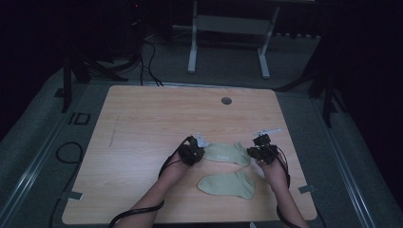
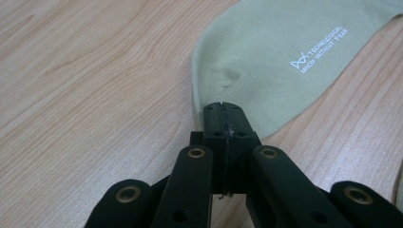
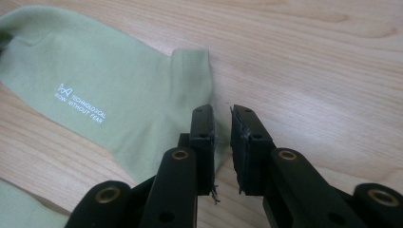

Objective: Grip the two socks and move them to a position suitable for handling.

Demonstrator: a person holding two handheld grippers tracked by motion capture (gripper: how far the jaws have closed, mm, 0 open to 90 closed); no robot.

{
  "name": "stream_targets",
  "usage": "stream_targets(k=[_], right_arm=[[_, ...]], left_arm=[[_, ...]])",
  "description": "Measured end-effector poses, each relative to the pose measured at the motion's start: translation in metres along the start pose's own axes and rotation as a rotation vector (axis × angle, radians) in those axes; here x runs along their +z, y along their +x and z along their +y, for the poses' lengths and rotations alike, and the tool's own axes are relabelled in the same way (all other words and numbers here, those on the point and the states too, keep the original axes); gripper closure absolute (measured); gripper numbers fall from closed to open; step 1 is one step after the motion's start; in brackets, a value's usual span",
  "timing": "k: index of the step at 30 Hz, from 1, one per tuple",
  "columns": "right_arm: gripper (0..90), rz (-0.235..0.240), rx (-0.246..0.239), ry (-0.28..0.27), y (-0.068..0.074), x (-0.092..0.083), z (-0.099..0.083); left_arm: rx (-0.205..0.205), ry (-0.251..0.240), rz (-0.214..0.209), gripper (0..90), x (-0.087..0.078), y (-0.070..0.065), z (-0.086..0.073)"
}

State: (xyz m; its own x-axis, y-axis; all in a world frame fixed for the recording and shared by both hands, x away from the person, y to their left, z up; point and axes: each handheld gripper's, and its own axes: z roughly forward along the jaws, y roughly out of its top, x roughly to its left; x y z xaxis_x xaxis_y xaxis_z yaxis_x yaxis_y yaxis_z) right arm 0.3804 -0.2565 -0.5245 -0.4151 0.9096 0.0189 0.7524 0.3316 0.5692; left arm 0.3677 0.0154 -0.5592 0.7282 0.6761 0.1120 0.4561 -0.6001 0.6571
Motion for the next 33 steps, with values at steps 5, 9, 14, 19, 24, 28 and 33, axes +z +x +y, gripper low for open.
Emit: stream_targets(k=[5, 9, 14, 19, 24, 28, 33], right_arm=[[81.3, -0.003, -0.017, -0.027, 0.0, -0.007, 0.0], [88.9, 0.021, -0.085, -0.025, 0.014, -0.004, -0.002], [89.6, 0.008, -0.097, 0.015, 0.02, 0.012, -0.002], [89.7, -0.025, -0.095, 0.034, 0.013, 0.02, -0.005], [89.6, -0.03, -0.071, 0.039, 0.004, 0.019, -0.005], [82.0, -0.028, -0.064, 0.038, 0.008, 0.016, -0.003], [69.3, 0.019, -0.059, -0.005, 0.012, -0.001, -0.004]], left_arm=[[-0.013, -0.003, -0.002, 89.0, 0.0, 0.0, 0.0], [-0.021, -0.002, -0.012, 88.9, 0.0, 0.001, 0.0], [-0.019, -0.001, -0.006, 88.9, 0.0, 0.001, 0.0], [-0.02, 0.001, -0.007, 88.9, 0.0, 0.001, 0.0], [-0.037, 0.003, -0.007, 88.9, 0.0, 0.001, 0.0], [-0.082, 0.005, -0.037, 78.4, -0.003, 0.001, 0.004], [-0.086, -0.023, -0.075, 55.9, -0.022, -0.006, 0.009]])
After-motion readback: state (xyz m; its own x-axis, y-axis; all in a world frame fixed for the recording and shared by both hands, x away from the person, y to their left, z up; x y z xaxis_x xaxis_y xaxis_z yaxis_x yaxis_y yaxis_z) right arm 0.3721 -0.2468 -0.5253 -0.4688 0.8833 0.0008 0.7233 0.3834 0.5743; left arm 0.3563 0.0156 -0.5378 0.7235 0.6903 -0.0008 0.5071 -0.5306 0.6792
